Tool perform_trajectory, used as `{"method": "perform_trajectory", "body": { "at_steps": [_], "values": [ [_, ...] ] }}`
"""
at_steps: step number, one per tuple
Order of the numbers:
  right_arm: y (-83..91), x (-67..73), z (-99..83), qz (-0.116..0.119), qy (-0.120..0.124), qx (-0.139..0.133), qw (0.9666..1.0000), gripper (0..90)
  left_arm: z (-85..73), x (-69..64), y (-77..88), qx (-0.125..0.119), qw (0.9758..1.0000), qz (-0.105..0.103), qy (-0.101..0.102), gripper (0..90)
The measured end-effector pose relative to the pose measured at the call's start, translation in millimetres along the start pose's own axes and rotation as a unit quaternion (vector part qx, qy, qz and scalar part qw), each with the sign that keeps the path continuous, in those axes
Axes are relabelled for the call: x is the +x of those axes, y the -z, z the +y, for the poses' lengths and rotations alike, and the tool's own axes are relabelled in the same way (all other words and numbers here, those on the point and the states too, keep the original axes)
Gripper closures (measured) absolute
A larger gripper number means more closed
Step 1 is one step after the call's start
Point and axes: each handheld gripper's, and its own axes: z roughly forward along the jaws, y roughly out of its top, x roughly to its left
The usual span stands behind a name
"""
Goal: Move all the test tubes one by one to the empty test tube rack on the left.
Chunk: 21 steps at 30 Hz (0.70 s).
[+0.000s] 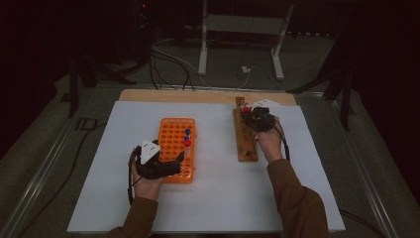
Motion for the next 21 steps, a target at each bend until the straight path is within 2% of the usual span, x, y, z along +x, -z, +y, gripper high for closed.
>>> {"method": "perform_trajectory", "body": {
  "at_steps": [3, 21],
  "values": [
    [4.0, 1.2, 1.3, -0.003, 0.007, -0.008, 0.9999, 74.7, 0.0, -0.3, -0.1, 0.0, 1.0, 0.0, -0.001, 0.9],
    [30.5, 5.7, 14.7, -0.011, 0.012, -0.058, 0.9982, 74.8, -0.1, -0.1, -0.4, -0.001, 1.0, -0.001, -0.002, 0.9]
  ]
}}
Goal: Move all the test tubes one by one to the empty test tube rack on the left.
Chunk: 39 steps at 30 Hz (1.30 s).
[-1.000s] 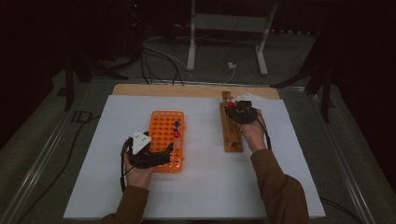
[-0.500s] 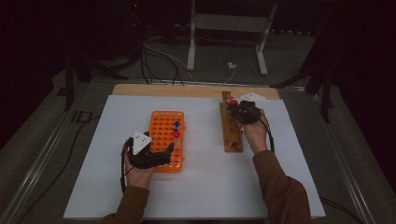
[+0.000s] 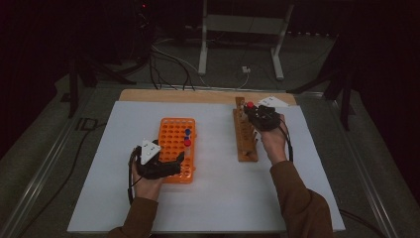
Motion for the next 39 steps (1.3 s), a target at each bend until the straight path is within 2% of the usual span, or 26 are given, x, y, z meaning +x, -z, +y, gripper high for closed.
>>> {"method": "perform_trajectory", "body": {
  "at_steps": [9, 14, 22, 39],
  "values": [
    [15.1, 4.1, 8.9, 0.007, 0.012, -0.022, 0.9997, 74.8, -0.1, -0.2, -0.6, 0.002, 1.0, 0.001, -0.001, 1.0],
    [22.1, 5.5, 11.6, 0.02, 0.008, -0.029, 0.9993, 74.8, -0.3, 0.1, -0.6, 0.002, 1.0, 0.001, -0.001, 1.0],
    [29.7, 11.3, 10.3, 0.03, 0.017, -0.024, 0.9991, 74.7, -0.4, -1.5, -2.0, 0.004, 1.0, 0.0, -0.003, 1.0],
    [39.3, 33.2, 1.9, 0.072, 0.04, -0.011, 0.9965, 74.5, -0.1, -3.5, -3.2, 0.002, 1.0, -0.005, -0.005, 1.0]
  ]
}}
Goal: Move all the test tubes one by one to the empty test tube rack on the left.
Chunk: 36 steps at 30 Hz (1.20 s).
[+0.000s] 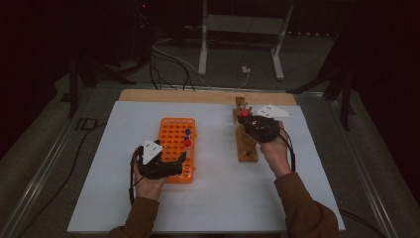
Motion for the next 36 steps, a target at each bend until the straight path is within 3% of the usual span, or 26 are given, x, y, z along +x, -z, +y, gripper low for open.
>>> {"method": "perform_trajectory", "body": {
  "at_steps": [22, 29, 36],
  "values": [
    [3.6, 27.0, -6.1, 0.051, -0.005, 0.009, 0.9986, 74.4, 5.3, -6.3, 0.7, -0.01, 0.9998, 0.008, -0.014, 0.8],
    [4.6, 38.1, -7.4, 0.063, 0.01, 0.021, 0.9977, 74.3, 8.6, -16.8, 0.5, -0.012, 0.9994, 0.006, -0.031, 0.9],
    [8.0, 46.5, -8.4, 0.077, 0.012, 0.023, 0.9967, 74.3, 17.9, -33.6, -3.9, -0.016, 0.9981, -0.002, -0.06, 0.9]
  ]
}}
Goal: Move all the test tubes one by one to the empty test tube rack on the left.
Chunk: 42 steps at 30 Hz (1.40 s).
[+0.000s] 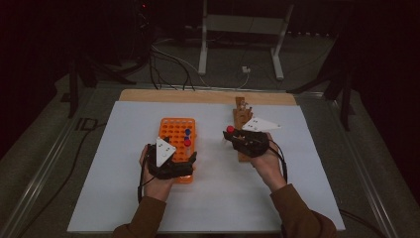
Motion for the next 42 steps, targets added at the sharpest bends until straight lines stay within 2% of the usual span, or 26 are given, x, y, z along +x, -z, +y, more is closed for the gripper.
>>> {"method": "perform_trajectory", "body": {
  "at_steps": [9, 17, 21, 25, 28, 30, 34, 42],
  "values": [
    [0.4, 15.3, 1.0, 0.025, -0.005, 0.001, 0.9997, 74.2, 12.6, -23.3, -9.7, -0.003, 0.9993, -0.016, -0.034, 0.9],
    [-3.6, 26.6, -0.2, 0.046, -0.008, 0.007, 0.9989, 74.2, 17.2, -35.4, -20.0, 0.003, 0.9989, -0.03, -0.035, 1.0],
    [-4.3, 30.5, 0.5, 0.053, -0.009, 0.006, 0.9985, 74.2, 17.5, -42.2, -25.3, 0.012, 0.9983, -0.038, -0.043, 1.0],
    [-3.9, 34.0, 1.3, 0.059, -0.009, 0.006, 0.9982, 74.2, 16.7, -47.3, -28.4, 0.011, 0.9984, -0.036, -0.043, 3.4],
    [-2.9, 35.9, 2.0, 0.064, -0.01, 0.004, 0.9979, 74.1, 16.6, -49.1, -29.8, 0.012, 0.9984, -0.036, -0.043, 8.5],
    [-2.3, 36.8, 2.4, 0.066, -0.01, 0.003, 0.9978, 74.1, 16.3, -50.6, -30.0, 0.009, 0.9981, -0.041, -0.045, 18.9],
    [-1.4, 38.1, 3.0, 0.07, -0.012, 0.002, 0.9975, 74.1, 15.5, -53.2, -31.4, 0.01, 0.9977, -0.042, -0.053, 33.5],
    [-0.9, 38.7, 2.9, 0.075, -0.011, 0.004, 0.9971, 74.1, 14.5, -51.5, -32.7, 0.017, 0.996, -0.077, -0.042, 59.5]
  ]
}}
